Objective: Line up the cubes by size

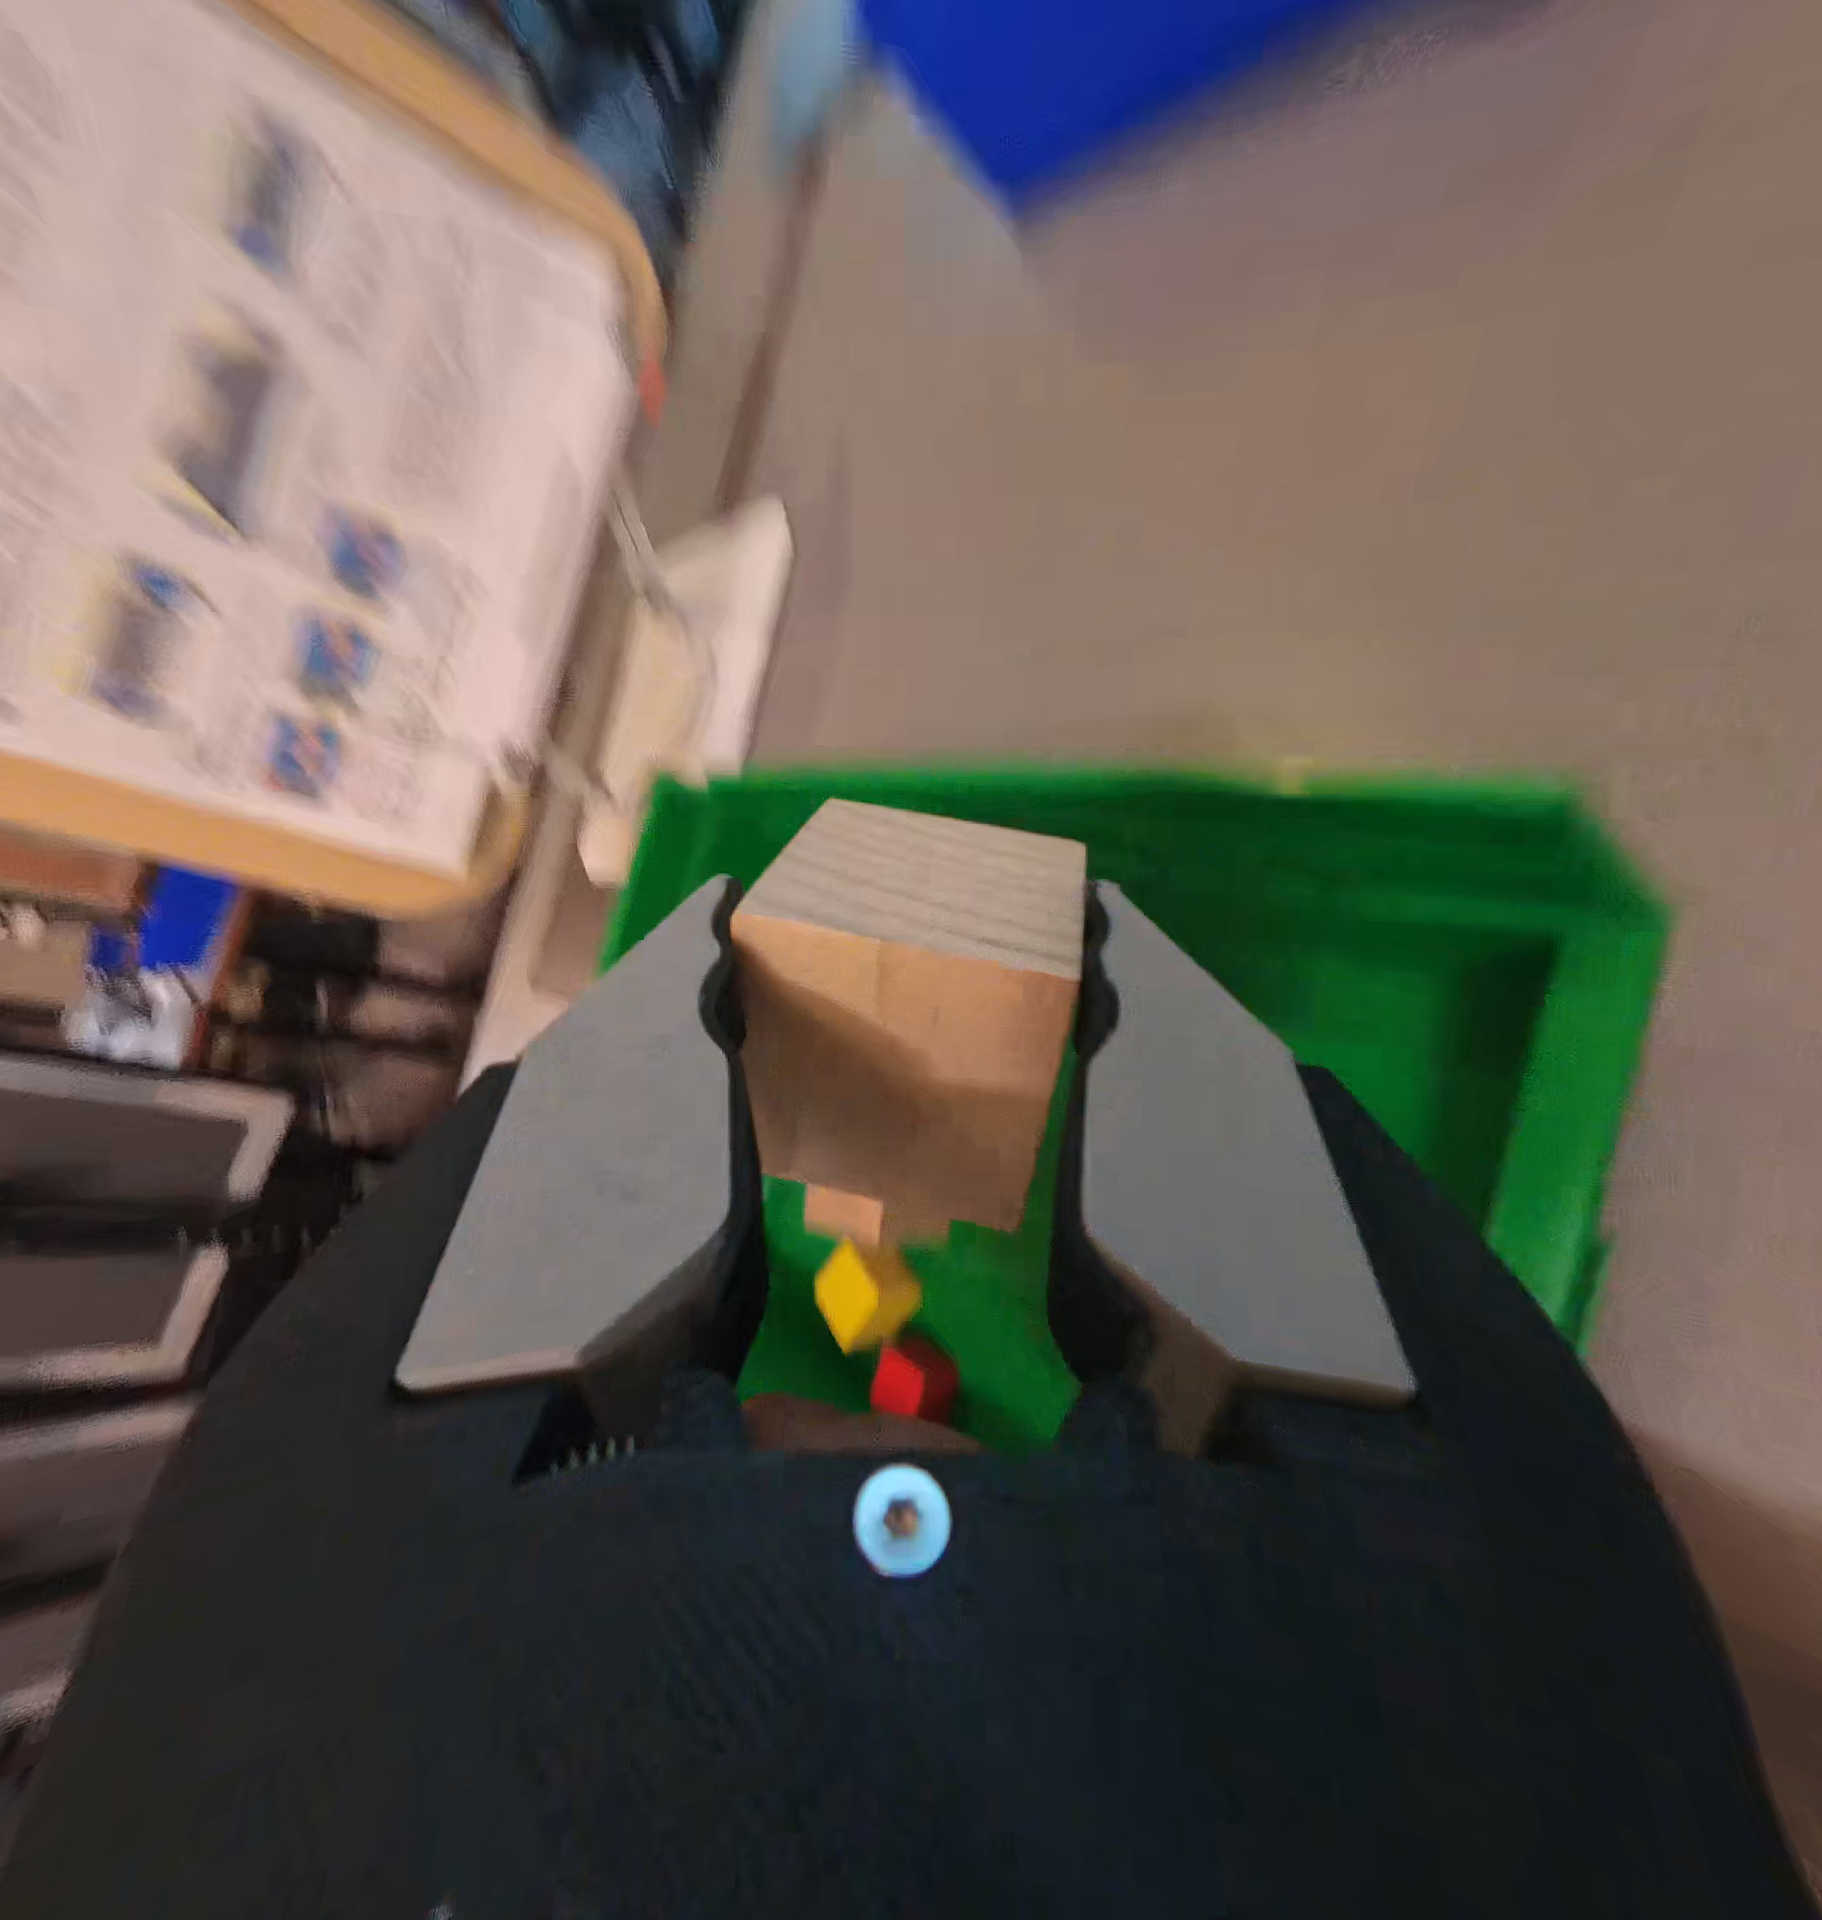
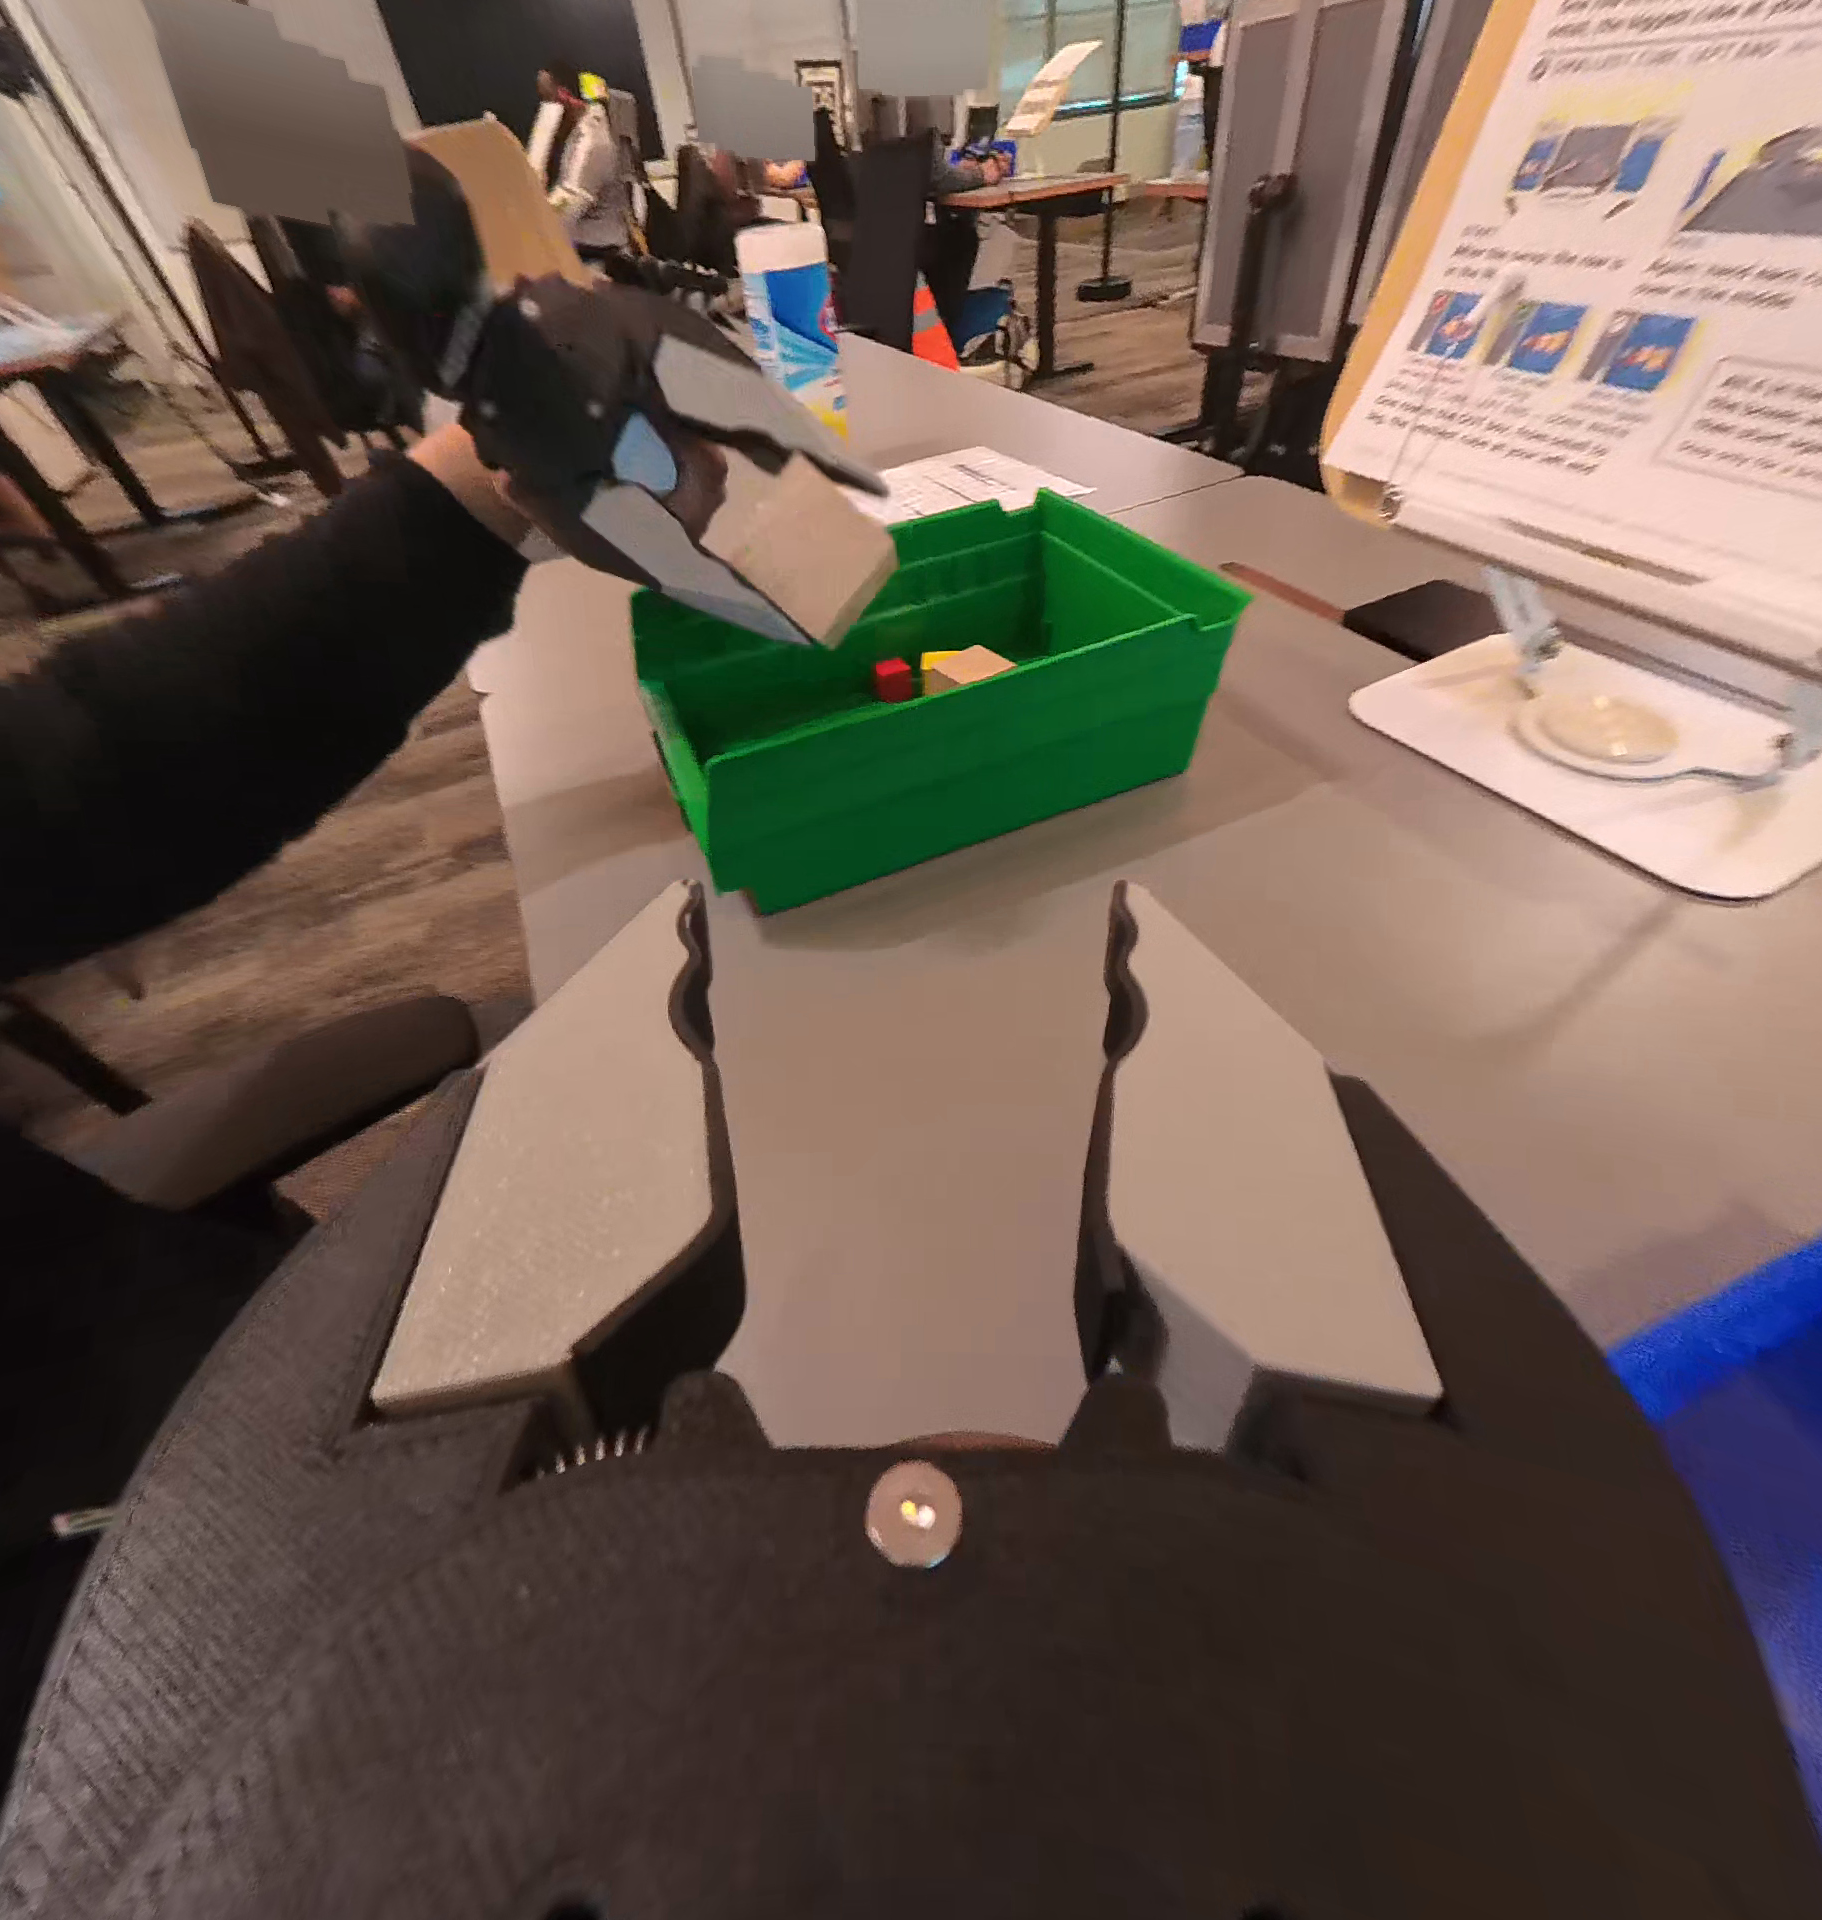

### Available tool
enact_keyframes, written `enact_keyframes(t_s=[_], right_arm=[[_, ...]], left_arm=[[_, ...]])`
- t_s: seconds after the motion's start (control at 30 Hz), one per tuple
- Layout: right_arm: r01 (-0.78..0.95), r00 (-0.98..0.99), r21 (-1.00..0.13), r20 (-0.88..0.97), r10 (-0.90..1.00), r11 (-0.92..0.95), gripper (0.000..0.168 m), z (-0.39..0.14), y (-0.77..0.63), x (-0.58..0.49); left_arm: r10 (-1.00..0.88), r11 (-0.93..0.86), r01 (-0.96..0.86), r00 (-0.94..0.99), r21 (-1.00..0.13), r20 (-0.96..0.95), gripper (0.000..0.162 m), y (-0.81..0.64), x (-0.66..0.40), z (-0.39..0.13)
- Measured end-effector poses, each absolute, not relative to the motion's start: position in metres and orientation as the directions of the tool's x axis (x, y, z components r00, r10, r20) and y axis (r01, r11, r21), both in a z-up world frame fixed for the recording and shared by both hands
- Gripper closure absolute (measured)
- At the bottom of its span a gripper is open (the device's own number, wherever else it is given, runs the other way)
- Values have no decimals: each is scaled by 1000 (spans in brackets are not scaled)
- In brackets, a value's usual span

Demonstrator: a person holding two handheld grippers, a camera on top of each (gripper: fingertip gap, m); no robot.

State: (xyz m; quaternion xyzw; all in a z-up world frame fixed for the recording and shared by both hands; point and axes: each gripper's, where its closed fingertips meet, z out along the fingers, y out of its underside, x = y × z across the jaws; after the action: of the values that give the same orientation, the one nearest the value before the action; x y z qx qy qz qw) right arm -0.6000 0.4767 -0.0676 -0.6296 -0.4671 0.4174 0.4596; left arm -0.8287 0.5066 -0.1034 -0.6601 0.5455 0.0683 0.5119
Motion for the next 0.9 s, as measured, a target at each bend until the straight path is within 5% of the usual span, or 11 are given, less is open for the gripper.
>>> enact_keyframes(t_s=[0.1,0.2,0.37,0.47,0.7,0.77,0.8,0.9], right_arm=[[158,75,-964,-204,976,-213,91,-63,452,-620],[121,-172,-926,-376,911,-359,91,-52,411,-638],[147,-354,-842,-534,768,-518,90,-50,380,-657],[125,-374,-826,-552,745,-549,107,-54,383,-660],[74,-209,-894,-448,870,-442,108,-46,416,-641],[23,-79,-934,-357,931,-357,108,-33,441,-615],[9,16,-958,-288,958,-288,108,-27,457,-597],[97,283,-992,-49,958,-80,107,-15,500,-544]], left_arm=[[-637,377,-599,386,-706,-668,100,461,-765,-52],[-604,561,-470,330,-681,-725,100,419,-707,-31],[-587,675,-369,254,-638,-768,100,389,-635,-39],[-558,702,-373,241,-607,-794,100,387,-611,-49],[-503,637,-425,403,-643,-765,103,408,-618,-41],[-510,590,-387,502,-708,-699,130,410,-633,-35],[-538,532,-374,543,-760,-644,162,413,-642,-37],[-699,250,-360,575,-899,-425,162,416,-660,-64]])
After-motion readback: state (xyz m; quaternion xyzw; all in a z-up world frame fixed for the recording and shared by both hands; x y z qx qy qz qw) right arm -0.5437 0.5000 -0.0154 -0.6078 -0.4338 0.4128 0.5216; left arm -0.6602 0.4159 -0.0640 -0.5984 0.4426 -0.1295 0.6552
